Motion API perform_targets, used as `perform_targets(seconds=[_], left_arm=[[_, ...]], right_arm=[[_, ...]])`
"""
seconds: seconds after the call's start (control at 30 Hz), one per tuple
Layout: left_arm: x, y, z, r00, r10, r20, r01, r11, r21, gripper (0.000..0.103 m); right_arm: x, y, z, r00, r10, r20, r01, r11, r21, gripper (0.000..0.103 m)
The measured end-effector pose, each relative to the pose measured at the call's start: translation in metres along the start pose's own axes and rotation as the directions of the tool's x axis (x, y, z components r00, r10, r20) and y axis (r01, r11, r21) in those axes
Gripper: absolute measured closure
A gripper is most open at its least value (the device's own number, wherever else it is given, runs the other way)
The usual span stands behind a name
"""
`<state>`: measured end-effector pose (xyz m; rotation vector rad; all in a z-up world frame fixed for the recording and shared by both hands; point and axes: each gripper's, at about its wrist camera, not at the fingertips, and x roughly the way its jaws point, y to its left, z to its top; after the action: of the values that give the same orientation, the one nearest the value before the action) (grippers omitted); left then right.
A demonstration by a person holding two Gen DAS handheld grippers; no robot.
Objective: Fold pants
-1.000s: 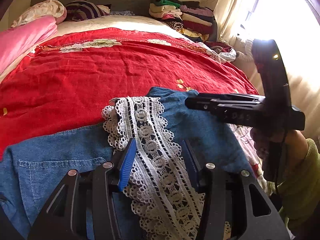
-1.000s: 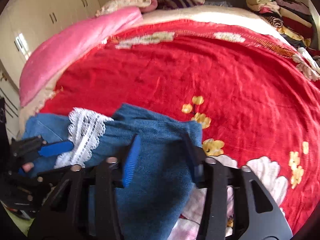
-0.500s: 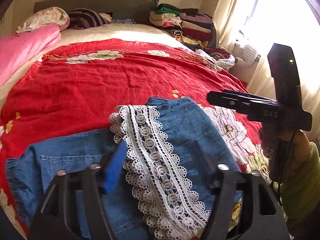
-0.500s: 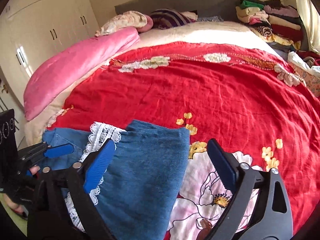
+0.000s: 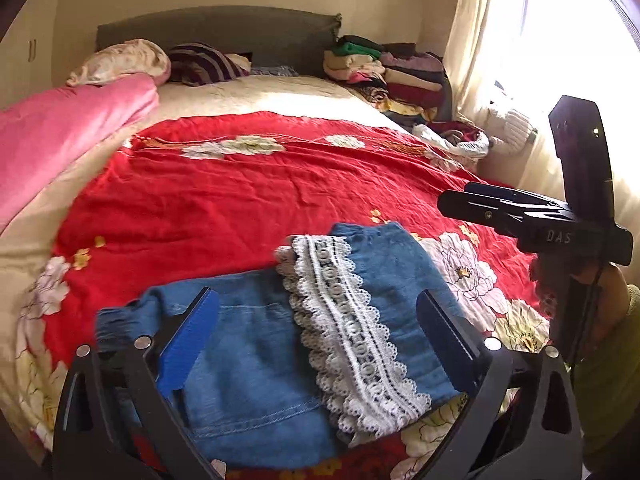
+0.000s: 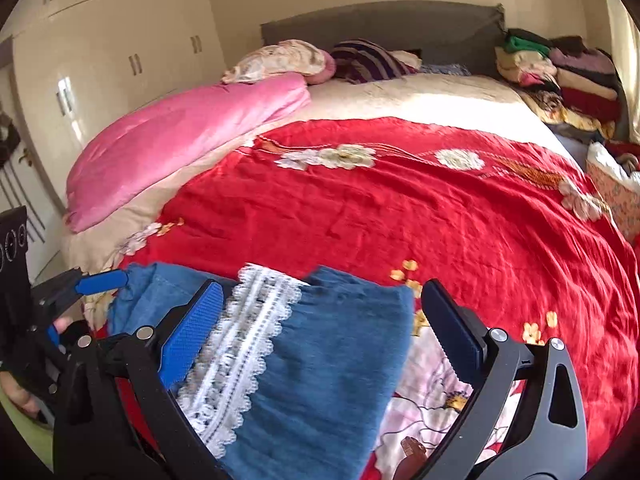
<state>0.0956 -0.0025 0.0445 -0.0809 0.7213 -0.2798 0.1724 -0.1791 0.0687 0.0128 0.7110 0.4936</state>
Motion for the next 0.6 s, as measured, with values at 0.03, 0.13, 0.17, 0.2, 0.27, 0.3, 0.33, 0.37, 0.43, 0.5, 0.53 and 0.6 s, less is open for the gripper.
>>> perform_targets(seconds=[0.03, 0.13, 0.17, 0.2, 0.27, 0.3, 0.33, 0.37, 0.43, 0.5, 0.53, 0.6], left_arm=[[-0.005, 0.002, -0.002, 1.000, 0.003, 0.001, -0.003, 1.000, -0.002, 0.005], [-0.018, 0.009, -0.008, 1.000, 0.024, 0.006, -0.024, 1.000, -0.002, 0.005], [-0.021, 0.011, -0.010, 1.000, 0.028, 0.007, -0.028, 1.000, -0.004, 0.005], [-0.026, 0.015, -0.014, 0.999, 0.034, 0.007, -0.034, 0.999, -0.010, 0.005], [-0.032, 0.022, -0.019, 0.999, 0.041, 0.006, -0.041, 0.999, -0.019, 0.005], [-0.036, 0.027, -0.023, 0.999, 0.047, 0.006, -0.047, 0.999, -0.027, 0.005], [-0.037, 0.031, -0.025, 0.999, 0.051, 0.004, -0.050, 0.998, -0.033, 0.005], [-0.039, 0.035, -0.028, 0.998, 0.055, 0.002, -0.055, 0.998, -0.041, 0.005], [-0.045, 0.047, -0.035, 0.998, 0.070, -0.004, -0.070, 0.996, -0.060, 0.005], [-0.051, 0.060, -0.042, 0.996, 0.083, -0.008, -0.084, 0.993, -0.083, 0.005], [-0.055, 0.070, -0.048, 0.996, 0.093, -0.013, -0.094, 0.990, -0.106, 0.005], [-0.060, 0.083, -0.056, 0.994, 0.109, -0.021, -0.111, 0.984, -0.140, 0.005]], right_arm=[[-0.001, 0.006, 0.002, 1.000, 0.005, 0.000, -0.005, 1.000, -0.016, 0.009], [-0.002, 0.023, 0.005, 1.000, 0.020, -0.001, -0.020, 0.998, -0.057, 0.009], [-0.001, 0.027, 0.006, 1.000, 0.023, -0.002, -0.023, 0.998, -0.064, 0.009], [-0.001, 0.032, 0.007, 1.000, 0.028, -0.004, -0.029, 0.997, -0.074, 0.009], [0.002, 0.044, 0.008, 0.999, 0.039, -0.012, -0.040, 0.995, -0.096, 0.009], [0.004, 0.049, 0.009, 0.999, 0.041, -0.018, -0.043, 0.993, -0.106, 0.009], [0.005, 0.054, 0.009, 0.999, 0.044, -0.022, -0.047, 0.992, -0.114, 0.009], [0.007, 0.061, 0.010, 0.998, 0.050, -0.028, -0.054, 0.990, -0.127, 0.009], [0.012, 0.074, 0.011, 0.997, 0.059, -0.042, -0.065, 0.986, -0.155, 0.009], [0.016, 0.084, 0.012, 0.996, 0.066, -0.054, -0.075, 0.981, -0.177, 0.009], [0.018, 0.090, 0.012, 0.995, 0.073, -0.061, -0.083, 0.978, -0.190, 0.009], [0.024, 0.101, 0.012, 0.993, 0.085, -0.077, -0.099, 0.973, -0.209, 0.009]])
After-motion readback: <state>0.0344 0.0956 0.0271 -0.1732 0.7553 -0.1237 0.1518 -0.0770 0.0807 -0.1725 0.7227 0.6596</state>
